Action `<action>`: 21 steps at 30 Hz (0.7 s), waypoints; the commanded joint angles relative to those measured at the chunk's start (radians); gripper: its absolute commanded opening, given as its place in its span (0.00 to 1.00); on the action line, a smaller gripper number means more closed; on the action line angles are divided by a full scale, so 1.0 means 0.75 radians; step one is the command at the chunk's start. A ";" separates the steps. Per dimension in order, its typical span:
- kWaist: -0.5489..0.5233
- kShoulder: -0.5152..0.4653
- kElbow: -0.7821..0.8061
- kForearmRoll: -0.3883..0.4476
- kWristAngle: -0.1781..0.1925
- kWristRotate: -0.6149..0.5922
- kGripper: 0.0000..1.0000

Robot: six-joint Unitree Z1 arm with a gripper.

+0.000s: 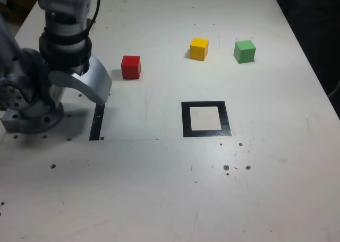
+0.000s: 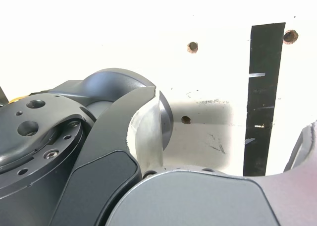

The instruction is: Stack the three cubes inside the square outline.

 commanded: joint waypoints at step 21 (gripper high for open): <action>0.017 -0.068 -0.065 0.016 0.023 -0.079 0.99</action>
